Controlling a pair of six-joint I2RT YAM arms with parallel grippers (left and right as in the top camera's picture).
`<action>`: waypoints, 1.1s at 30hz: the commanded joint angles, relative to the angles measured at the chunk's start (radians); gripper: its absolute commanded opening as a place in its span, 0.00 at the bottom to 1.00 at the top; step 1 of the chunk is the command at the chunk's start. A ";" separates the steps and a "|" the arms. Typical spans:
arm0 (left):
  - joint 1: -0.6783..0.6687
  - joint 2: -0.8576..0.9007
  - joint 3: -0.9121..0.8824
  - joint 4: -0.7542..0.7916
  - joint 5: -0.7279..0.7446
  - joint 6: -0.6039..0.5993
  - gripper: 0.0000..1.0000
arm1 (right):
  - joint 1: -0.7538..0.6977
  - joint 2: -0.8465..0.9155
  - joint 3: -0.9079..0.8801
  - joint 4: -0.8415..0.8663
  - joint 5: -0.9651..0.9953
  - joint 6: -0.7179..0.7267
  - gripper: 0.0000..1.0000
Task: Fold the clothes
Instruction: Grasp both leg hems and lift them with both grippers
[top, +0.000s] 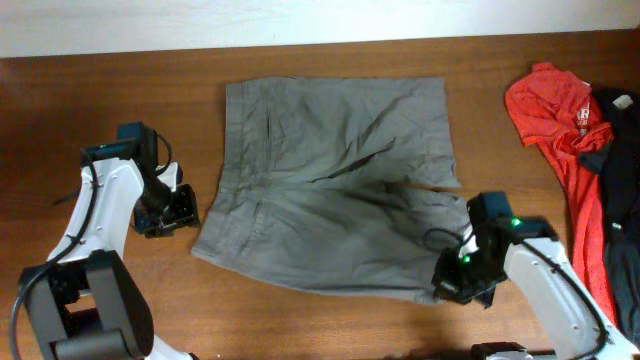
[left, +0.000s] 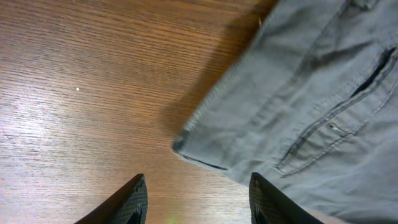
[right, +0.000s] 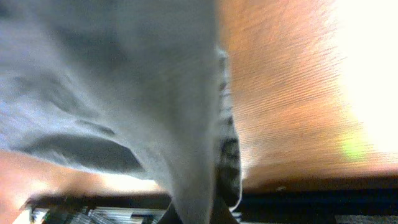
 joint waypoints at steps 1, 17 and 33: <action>0.007 0.002 -0.023 0.005 -0.002 -0.029 0.53 | 0.005 -0.015 0.100 -0.039 0.177 -0.025 0.07; 0.007 0.002 -0.359 0.286 0.228 -0.077 0.52 | 0.005 -0.015 0.106 -0.032 0.174 -0.025 0.04; 0.126 -0.373 -0.318 0.154 0.227 -0.084 0.01 | 0.005 -0.043 0.432 -0.207 0.257 -0.058 0.04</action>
